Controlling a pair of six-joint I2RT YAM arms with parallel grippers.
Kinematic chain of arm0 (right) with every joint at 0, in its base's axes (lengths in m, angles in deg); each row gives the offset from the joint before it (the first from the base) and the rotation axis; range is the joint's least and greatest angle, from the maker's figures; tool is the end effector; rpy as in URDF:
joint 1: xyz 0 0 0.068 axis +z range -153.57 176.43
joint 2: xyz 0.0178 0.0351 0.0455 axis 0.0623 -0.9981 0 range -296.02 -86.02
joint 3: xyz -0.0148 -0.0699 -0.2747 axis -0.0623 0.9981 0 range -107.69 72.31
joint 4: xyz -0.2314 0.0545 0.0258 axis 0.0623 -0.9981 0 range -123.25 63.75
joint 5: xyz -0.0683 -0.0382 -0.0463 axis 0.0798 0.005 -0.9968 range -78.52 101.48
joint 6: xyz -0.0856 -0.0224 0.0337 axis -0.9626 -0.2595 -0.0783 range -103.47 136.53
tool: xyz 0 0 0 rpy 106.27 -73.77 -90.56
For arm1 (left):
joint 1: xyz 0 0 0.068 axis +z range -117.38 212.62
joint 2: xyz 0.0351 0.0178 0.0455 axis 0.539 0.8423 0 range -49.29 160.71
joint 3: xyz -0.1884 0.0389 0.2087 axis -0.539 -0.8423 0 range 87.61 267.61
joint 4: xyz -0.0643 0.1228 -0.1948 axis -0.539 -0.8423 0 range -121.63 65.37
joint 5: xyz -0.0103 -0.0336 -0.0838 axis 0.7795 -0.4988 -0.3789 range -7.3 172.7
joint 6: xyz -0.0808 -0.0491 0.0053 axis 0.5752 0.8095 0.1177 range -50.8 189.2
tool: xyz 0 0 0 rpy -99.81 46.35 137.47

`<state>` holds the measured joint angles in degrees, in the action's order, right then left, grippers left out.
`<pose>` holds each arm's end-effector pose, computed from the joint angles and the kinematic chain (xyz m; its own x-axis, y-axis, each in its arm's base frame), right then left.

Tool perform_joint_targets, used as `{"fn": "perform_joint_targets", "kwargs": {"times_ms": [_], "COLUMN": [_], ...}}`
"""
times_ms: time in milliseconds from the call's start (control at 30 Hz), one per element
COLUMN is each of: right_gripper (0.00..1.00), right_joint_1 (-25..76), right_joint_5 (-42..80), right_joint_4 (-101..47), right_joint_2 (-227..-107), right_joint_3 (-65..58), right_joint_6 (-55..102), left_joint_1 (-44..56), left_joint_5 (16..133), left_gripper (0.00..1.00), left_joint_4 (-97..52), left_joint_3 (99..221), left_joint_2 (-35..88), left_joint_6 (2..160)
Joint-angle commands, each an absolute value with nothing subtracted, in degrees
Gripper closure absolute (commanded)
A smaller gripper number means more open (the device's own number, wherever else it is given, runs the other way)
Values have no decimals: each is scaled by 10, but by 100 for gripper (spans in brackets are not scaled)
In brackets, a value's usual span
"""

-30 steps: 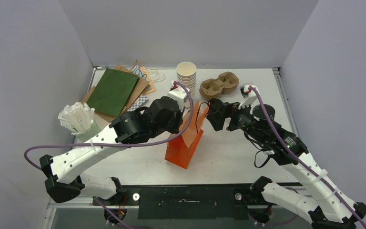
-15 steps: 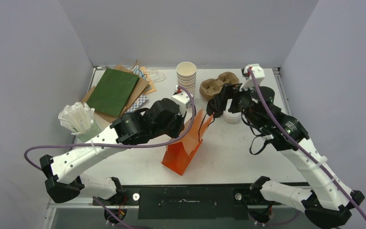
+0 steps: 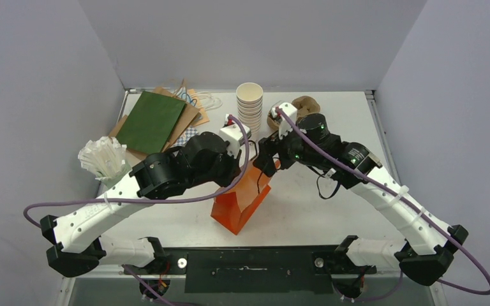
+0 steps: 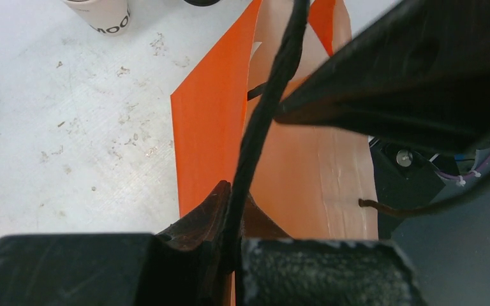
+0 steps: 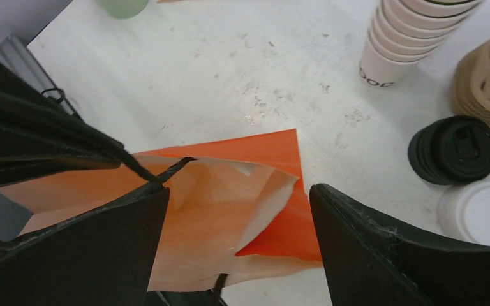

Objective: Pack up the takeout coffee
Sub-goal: Open the takeout bag at the center of the board.

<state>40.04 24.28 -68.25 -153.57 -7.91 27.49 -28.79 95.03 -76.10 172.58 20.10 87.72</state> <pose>0.1712 0.1893 0.3979 -0.5027 -0.2228 -0.8353 -0.7302 0.6267 0.2723 0.1345 -0.2085 0.3960 -0.5121 0.2912 -0.8080 0.6457 0.7509 -0.1386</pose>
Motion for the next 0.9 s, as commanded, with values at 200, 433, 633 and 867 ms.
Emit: {"fn": "perform_joint_targets", "kwargs": {"times_ms": [200,433,633,867], "right_gripper": [18,16,26,37], "right_joint_1": [421,421,421,421], "right_joint_5": [234,163,141,128], "right_joint_4": [-717,-740,-741,-714], "right_joint_2": [-1569,-1572,-1578,-1573], "right_joint_3": [-72,-69,-75,-77], "right_joint_6": [243,254,260,275], "left_joint_1": [-286,-286,-286,-287], "left_joint_5": [959,982,967,933], "left_gripper": [100,100,100,100], "left_joint_4": [-764,-787,-803,-806], "left_joint_3": [1776,1795,1807,1797], "left_joint_2": [180,165,170,177], "left_joint_6": [842,820,804,795]}}
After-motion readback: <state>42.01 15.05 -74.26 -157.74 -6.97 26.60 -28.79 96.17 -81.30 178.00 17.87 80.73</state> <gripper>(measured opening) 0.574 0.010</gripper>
